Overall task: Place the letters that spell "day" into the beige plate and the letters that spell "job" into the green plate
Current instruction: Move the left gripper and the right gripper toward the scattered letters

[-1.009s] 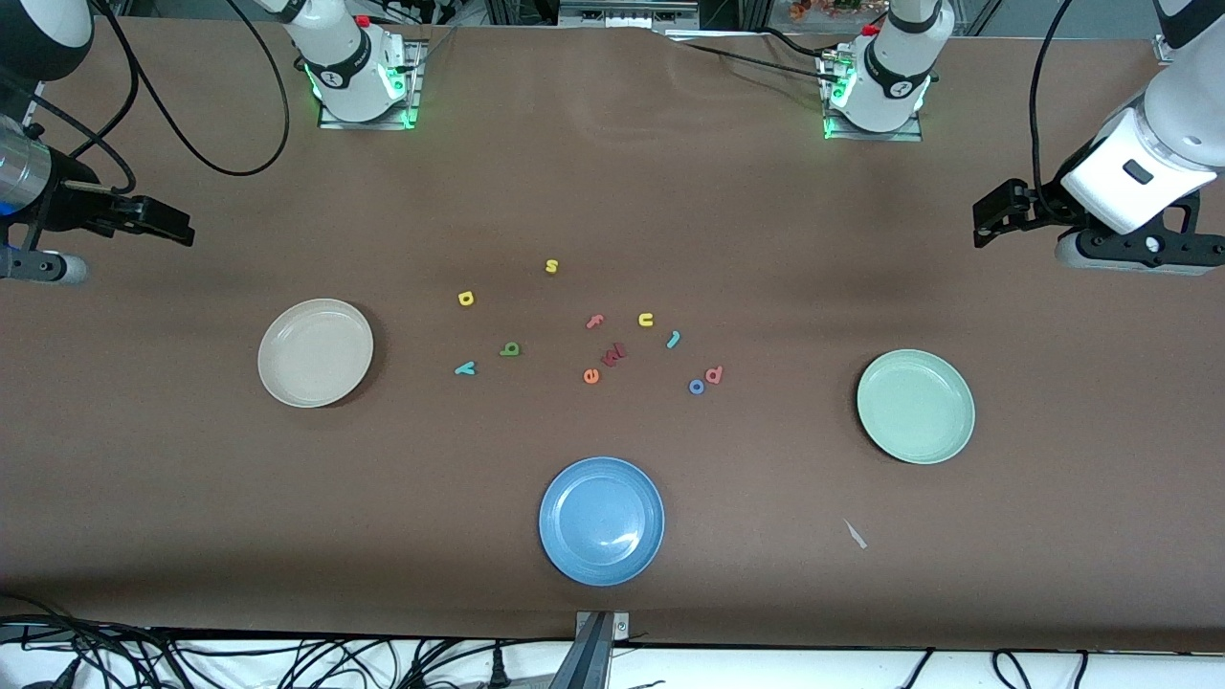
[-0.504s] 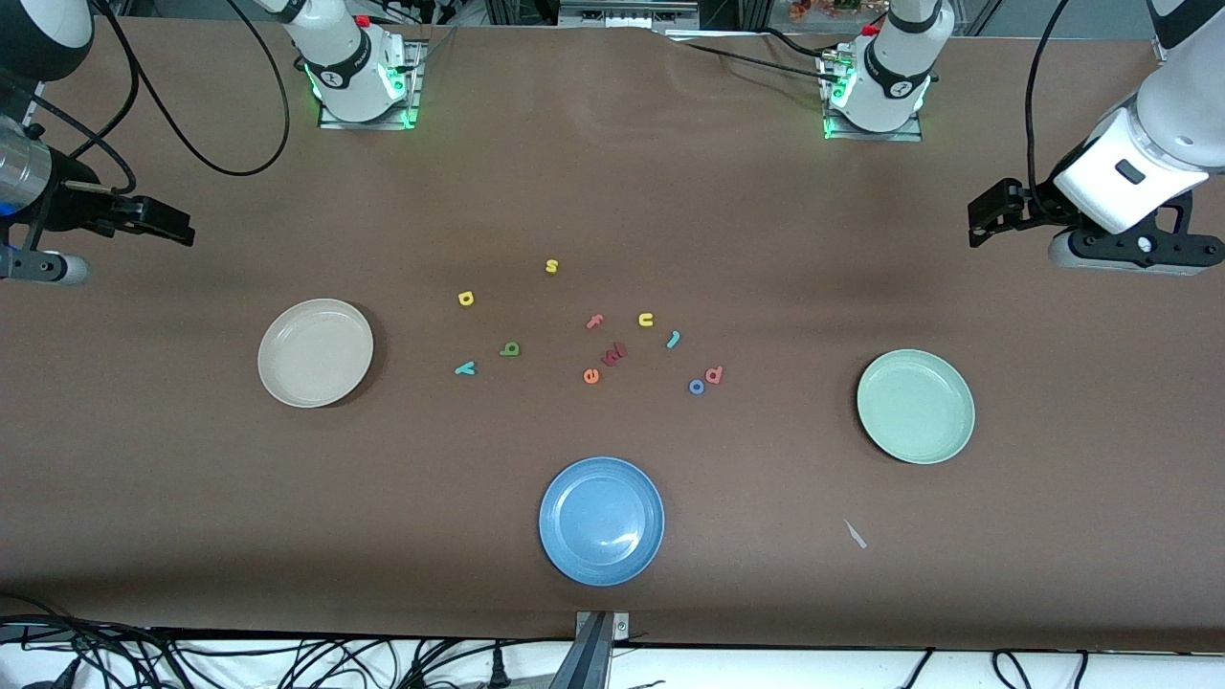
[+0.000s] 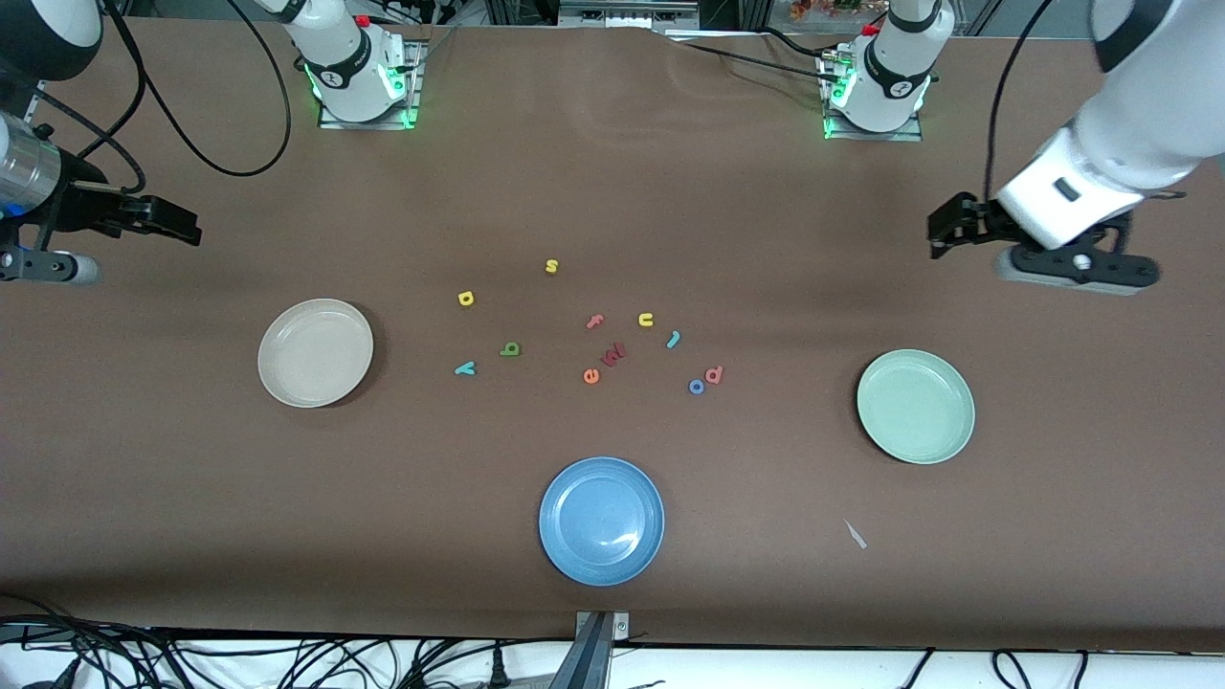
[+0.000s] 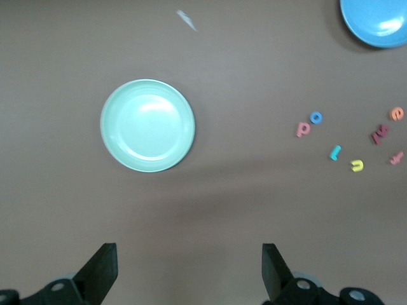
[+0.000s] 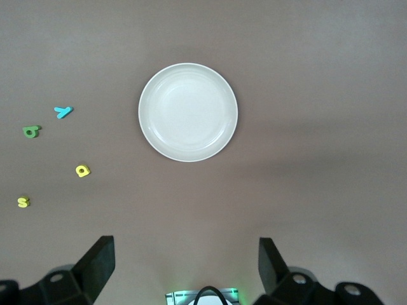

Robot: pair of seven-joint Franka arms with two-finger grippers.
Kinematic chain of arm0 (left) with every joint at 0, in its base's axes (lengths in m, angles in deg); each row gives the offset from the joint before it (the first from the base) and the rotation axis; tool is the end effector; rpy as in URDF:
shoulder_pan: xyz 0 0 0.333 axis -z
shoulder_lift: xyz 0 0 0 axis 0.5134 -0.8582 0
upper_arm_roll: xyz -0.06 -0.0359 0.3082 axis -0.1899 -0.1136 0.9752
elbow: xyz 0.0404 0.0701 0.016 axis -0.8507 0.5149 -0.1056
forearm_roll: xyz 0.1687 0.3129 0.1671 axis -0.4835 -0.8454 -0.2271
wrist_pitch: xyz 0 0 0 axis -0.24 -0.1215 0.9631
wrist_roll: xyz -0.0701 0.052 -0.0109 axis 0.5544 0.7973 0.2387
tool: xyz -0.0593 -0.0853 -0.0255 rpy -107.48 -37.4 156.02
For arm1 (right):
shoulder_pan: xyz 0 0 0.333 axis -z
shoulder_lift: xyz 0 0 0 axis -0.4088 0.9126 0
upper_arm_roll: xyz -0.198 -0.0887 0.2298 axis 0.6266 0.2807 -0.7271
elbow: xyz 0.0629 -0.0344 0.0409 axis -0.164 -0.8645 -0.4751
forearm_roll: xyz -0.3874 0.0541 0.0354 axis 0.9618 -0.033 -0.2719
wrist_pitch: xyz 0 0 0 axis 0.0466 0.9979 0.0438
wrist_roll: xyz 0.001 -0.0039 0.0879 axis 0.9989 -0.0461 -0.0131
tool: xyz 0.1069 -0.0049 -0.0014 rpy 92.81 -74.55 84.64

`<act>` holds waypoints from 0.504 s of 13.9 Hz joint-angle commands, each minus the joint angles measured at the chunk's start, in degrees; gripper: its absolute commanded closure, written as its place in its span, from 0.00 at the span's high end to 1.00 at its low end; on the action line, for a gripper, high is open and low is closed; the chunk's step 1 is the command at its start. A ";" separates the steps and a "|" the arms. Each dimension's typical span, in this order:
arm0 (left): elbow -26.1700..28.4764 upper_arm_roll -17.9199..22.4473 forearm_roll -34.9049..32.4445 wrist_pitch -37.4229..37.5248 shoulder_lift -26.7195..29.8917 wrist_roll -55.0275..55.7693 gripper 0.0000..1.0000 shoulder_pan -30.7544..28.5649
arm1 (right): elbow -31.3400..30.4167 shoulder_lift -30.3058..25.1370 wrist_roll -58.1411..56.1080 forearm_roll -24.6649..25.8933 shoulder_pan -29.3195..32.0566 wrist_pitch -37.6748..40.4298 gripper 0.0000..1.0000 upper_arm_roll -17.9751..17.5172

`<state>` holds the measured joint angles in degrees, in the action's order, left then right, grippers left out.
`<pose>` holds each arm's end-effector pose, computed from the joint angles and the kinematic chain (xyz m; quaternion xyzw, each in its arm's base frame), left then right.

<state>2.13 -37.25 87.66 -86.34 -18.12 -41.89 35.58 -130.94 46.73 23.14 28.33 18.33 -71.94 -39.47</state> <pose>0.5663 -0.1311 0.5724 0.9961 -0.0806 -0.0371 0.0008 0.5606 0.0131 0.5614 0.9959 -0.0321 -0.0827 0.0190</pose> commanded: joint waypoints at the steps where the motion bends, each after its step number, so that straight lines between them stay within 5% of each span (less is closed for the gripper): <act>1: -1.52 -0.58 2.07 -0.21 -4.32 -1.26 1.00 2.07 | 0.23 0.58 0.08 -0.83 -2.01 -0.03 1.00 -0.01; 7: -6.87 -1.56 3.22 -1.52 -12.40 -1.26 1.00 6.46 | 0.23 4.70 4.11 -3.46 -6.14 -3.10 1.00 -0.01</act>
<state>-0.77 -39.12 89.18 -87.59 -26.91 -41.89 40.84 -131.02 49.41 25.47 26.52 13.60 -73.33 -39.70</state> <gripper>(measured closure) 0.000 0.000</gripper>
